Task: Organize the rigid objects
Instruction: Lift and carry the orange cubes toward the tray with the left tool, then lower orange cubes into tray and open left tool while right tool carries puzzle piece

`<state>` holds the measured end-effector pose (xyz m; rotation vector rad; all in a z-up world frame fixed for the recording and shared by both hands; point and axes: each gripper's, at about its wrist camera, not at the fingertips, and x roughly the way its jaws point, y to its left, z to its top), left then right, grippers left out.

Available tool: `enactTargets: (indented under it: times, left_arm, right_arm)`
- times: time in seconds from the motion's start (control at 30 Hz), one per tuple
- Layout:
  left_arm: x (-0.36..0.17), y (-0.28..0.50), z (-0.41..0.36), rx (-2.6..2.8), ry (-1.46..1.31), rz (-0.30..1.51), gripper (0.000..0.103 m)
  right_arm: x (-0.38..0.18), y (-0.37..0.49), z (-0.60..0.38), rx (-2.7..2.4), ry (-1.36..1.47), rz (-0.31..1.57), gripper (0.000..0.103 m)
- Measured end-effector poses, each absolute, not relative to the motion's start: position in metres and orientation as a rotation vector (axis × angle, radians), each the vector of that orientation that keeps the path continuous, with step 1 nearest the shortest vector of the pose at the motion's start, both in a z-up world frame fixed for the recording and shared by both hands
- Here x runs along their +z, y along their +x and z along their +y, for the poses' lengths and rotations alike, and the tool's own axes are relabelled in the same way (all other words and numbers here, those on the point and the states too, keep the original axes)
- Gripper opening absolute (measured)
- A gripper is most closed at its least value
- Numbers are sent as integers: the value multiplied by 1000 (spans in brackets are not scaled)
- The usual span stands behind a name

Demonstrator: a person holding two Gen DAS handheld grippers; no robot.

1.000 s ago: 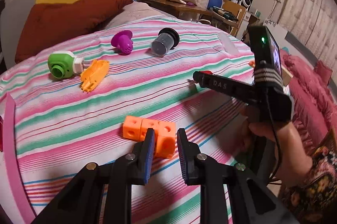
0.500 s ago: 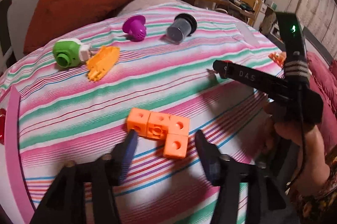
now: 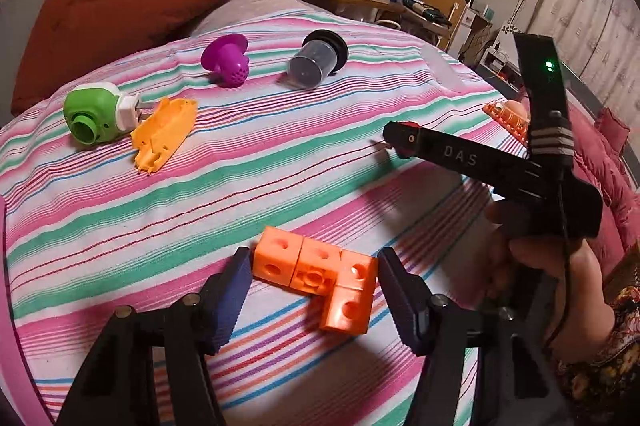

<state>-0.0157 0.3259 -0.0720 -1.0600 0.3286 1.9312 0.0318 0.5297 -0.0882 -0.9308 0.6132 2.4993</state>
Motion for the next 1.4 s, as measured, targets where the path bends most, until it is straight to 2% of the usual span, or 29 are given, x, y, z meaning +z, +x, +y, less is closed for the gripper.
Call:
enactTargets:
  times: [0.47, 0.8, 1.4]
  left_arm:
    - [-37, -6, 289, 1997, -995, 164, 64]
    - [-2, -11, 217, 2174, -899, 75, 64]
    - [-19, -55, 61, 2455, -1070, -276, 64]
  right_arm:
    - [-87, 31, 528, 2497, -934, 593, 48]
    - [-80, 33, 512, 2577, -933, 561, 47]
    - [-55, 17, 410, 2837, -995, 491, 47]
